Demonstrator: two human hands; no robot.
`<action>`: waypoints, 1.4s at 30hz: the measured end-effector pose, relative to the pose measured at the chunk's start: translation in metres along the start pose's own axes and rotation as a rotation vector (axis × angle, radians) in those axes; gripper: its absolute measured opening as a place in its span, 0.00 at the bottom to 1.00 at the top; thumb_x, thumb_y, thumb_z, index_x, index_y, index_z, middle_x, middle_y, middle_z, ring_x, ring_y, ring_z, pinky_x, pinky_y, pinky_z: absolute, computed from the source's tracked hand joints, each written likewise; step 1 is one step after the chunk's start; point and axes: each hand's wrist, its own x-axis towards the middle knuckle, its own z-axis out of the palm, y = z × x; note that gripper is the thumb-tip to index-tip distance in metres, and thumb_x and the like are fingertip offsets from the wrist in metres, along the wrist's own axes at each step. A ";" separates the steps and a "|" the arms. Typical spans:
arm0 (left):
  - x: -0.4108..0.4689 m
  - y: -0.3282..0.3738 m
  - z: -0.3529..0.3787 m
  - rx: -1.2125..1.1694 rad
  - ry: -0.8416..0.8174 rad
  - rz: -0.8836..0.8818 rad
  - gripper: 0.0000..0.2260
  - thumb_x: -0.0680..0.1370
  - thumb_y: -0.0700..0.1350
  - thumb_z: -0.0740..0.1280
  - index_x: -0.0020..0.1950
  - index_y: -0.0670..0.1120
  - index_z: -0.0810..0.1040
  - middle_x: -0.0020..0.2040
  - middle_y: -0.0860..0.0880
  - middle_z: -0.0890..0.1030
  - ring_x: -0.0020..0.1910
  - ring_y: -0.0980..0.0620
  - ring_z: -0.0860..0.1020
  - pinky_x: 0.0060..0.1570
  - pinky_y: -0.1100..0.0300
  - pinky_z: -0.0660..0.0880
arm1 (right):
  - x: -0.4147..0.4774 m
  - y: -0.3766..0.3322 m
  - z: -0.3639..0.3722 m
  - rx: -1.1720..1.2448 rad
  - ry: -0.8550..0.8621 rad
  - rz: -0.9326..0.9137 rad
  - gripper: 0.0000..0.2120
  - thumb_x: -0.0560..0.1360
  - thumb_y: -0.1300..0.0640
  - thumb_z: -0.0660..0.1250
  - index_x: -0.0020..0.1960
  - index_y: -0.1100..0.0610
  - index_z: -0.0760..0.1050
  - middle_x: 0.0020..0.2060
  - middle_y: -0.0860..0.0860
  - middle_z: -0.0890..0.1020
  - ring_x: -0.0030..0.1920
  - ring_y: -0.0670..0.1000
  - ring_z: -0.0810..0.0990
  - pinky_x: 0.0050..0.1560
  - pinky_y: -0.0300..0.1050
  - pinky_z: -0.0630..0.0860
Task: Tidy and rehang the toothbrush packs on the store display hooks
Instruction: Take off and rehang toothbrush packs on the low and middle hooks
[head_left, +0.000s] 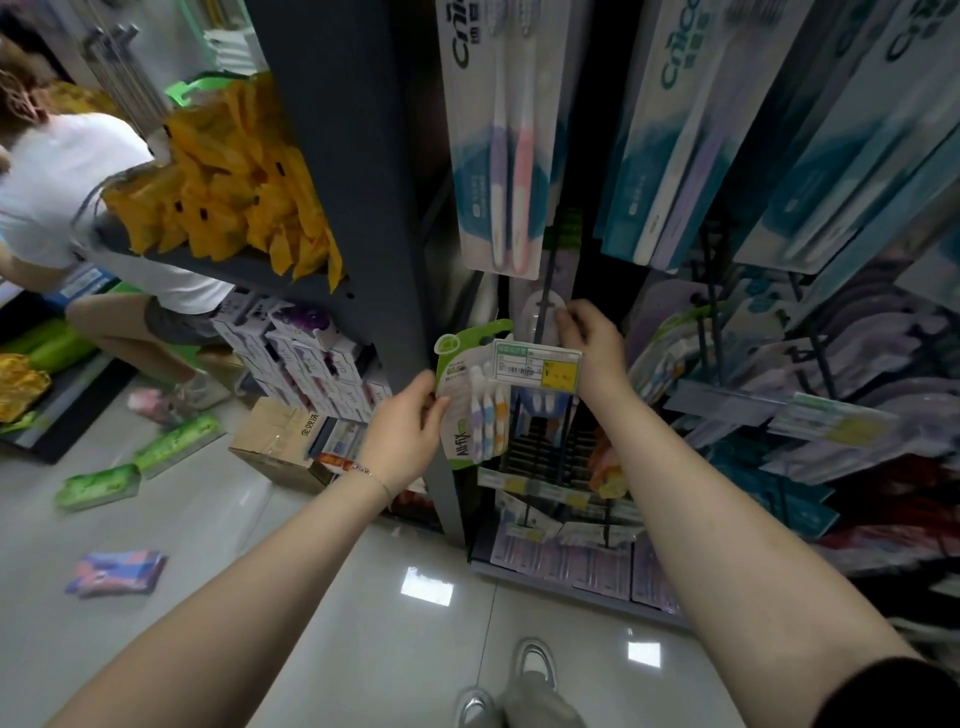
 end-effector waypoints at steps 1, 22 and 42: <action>-0.001 0.001 -0.001 0.015 0.013 0.005 0.04 0.81 0.44 0.61 0.50 0.44 0.72 0.41 0.47 0.81 0.39 0.48 0.80 0.38 0.50 0.78 | -0.003 0.001 -0.001 0.002 -0.008 0.002 0.09 0.81 0.54 0.59 0.44 0.55 0.73 0.33 0.47 0.74 0.32 0.39 0.70 0.33 0.34 0.65; -0.006 0.012 0.001 -0.032 0.049 -0.054 0.05 0.81 0.43 0.60 0.50 0.42 0.72 0.41 0.47 0.79 0.39 0.49 0.76 0.36 0.57 0.70 | -0.081 -0.007 -0.011 0.086 -0.197 0.015 0.13 0.80 0.58 0.59 0.62 0.50 0.76 0.54 0.49 0.82 0.40 0.39 0.74 0.53 0.48 0.76; 0.033 0.002 0.032 -0.336 -0.213 -0.143 0.07 0.82 0.43 0.60 0.56 0.52 0.75 0.52 0.46 0.83 0.50 0.46 0.81 0.57 0.46 0.77 | -0.109 0.027 -0.069 -0.027 -0.060 0.118 0.11 0.81 0.54 0.60 0.41 0.47 0.74 0.29 0.48 0.74 0.27 0.48 0.75 0.30 0.38 0.71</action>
